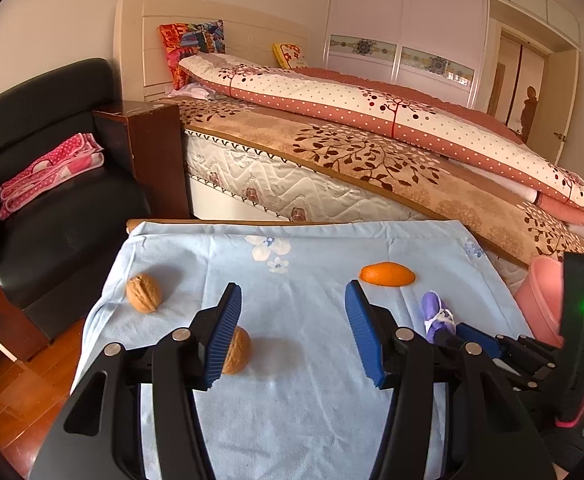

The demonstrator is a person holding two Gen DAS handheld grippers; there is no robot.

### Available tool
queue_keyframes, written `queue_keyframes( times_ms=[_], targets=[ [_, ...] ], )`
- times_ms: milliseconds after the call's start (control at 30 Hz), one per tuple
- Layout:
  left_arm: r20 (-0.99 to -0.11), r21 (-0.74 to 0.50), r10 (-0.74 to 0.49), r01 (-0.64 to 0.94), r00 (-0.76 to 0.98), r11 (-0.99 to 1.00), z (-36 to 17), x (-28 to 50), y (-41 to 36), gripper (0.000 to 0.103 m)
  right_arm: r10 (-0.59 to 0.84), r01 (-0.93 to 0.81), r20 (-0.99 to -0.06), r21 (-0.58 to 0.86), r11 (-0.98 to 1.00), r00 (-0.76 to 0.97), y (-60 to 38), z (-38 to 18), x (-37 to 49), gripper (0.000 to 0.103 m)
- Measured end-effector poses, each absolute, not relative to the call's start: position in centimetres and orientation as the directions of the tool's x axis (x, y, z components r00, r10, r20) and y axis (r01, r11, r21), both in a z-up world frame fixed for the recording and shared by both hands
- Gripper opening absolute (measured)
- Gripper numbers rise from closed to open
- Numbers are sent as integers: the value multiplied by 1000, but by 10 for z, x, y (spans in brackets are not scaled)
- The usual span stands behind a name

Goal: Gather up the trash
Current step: 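Lower the right gripper onto the purple glove and close on it, then grasp the orange peel with the left gripper while the right holds the glove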

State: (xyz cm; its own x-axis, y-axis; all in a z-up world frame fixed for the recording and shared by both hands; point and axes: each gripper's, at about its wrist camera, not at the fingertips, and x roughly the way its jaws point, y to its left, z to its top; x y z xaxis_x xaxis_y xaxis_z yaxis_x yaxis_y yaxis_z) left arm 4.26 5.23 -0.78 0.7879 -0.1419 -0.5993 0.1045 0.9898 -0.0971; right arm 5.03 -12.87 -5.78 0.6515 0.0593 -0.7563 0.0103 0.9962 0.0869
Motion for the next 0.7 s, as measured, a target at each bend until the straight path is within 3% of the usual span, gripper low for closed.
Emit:
queue_keyframes(
  times_ms=[133,400,700],
  targets=[
    [-605,-106,-193,163,772,981,-8,50,42,54,84,-5,-736,109,994,671,-140,-46,43,12],
    [-653,-120,-380,405,655,906,-10,90,-4,54,93,-2,-715,128,992,692,-169,-23,29,11],
    [-691,-60,-444,567,570,822,-35,130,-26,54,71,24,-717,121,992,693,-183,-16,28,11]
  ],
)
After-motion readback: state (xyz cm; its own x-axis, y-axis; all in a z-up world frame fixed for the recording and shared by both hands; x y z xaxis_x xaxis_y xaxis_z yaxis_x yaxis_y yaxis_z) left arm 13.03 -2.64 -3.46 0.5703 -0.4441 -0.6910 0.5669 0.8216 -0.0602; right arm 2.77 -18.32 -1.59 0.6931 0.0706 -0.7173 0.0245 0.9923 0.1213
